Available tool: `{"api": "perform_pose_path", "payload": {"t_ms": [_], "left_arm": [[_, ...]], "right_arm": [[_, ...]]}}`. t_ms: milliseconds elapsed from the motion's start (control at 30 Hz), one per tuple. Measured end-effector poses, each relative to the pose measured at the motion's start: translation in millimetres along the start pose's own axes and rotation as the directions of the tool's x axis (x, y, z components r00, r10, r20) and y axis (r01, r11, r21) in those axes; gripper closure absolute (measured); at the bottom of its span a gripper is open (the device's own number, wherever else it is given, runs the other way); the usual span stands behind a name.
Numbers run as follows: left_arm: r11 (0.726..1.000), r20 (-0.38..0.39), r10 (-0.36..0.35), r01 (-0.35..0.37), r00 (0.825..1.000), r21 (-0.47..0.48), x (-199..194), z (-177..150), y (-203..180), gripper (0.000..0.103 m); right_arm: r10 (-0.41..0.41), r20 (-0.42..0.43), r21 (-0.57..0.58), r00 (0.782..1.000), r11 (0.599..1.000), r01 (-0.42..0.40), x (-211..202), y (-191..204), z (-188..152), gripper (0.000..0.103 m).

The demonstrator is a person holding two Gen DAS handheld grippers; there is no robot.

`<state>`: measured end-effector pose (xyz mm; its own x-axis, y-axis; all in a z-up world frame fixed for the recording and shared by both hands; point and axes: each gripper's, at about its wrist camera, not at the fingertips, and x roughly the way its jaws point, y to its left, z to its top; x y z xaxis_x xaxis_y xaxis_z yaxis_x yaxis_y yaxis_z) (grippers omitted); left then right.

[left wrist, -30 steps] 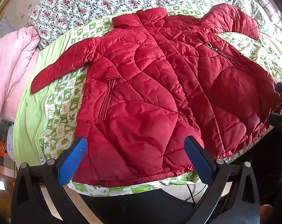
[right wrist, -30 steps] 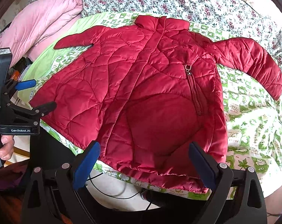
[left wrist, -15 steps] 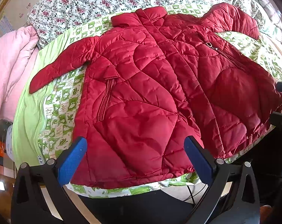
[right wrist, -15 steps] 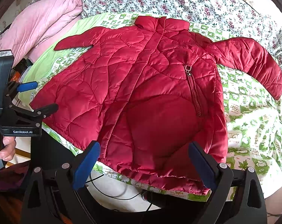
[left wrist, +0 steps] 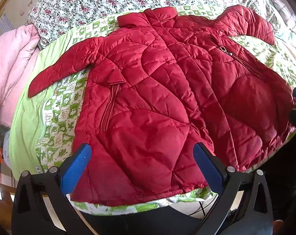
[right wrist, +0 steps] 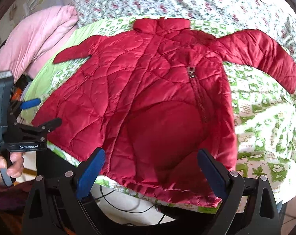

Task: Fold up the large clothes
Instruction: 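Reach the right tool to the nearest jacket sleeve and close on its cuff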

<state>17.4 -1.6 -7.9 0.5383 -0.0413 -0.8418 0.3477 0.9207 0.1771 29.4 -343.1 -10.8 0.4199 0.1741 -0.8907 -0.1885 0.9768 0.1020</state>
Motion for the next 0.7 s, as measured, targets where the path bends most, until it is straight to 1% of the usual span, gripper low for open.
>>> {"api": "perform_pose_path", "payload": {"t_ms": [67,133,167,200,400,567,700], "left_arm": [[0.999,0.004,0.035,-0.035,0.999,-0.004,6.0,4.7,1.9,0.000],[0.999,-0.003,0.052,-0.052,0.999,-0.005,12.2,9.2,3.7,0.000],[0.999,-0.004,0.045,-0.045,0.999,-0.008,14.5,11.5,4.5,0.000],[0.999,-0.005,0.045,-0.045,0.999,-0.007,16.0,12.5,5.4,0.000],[1.000,-0.010,0.028,-0.029,1.000,-0.012,24.6,22.4,6.5,0.000],[1.000,-0.024,0.021,-0.021,1.000,-0.018,32.3,29.5,5.5,0.000],[0.999,-0.044,0.037,-0.037,0.998,-0.012,40.3,35.1,3.4,0.000]], "right_arm": [[0.001,0.023,0.027,1.000,1.000,-0.002,-1.3,-8.6,1.9,0.007],[0.010,0.050,0.065,0.999,0.998,-0.013,-1.9,-19.1,4.5,0.007],[0.014,0.066,0.080,0.998,0.997,-0.020,-2.1,-24.5,5.1,0.007],[0.011,0.106,0.083,0.994,0.996,-0.020,-2.0,-30.4,6.3,0.007],[-0.042,0.134,0.151,0.990,0.988,0.021,-0.8,-70.1,13.2,0.007],[-0.043,0.145,0.216,0.988,0.976,0.011,-0.6,-105.2,18.0,0.007],[-0.030,0.192,0.259,0.981,0.966,-0.021,-3.8,-134.6,25.2,0.009]]}}
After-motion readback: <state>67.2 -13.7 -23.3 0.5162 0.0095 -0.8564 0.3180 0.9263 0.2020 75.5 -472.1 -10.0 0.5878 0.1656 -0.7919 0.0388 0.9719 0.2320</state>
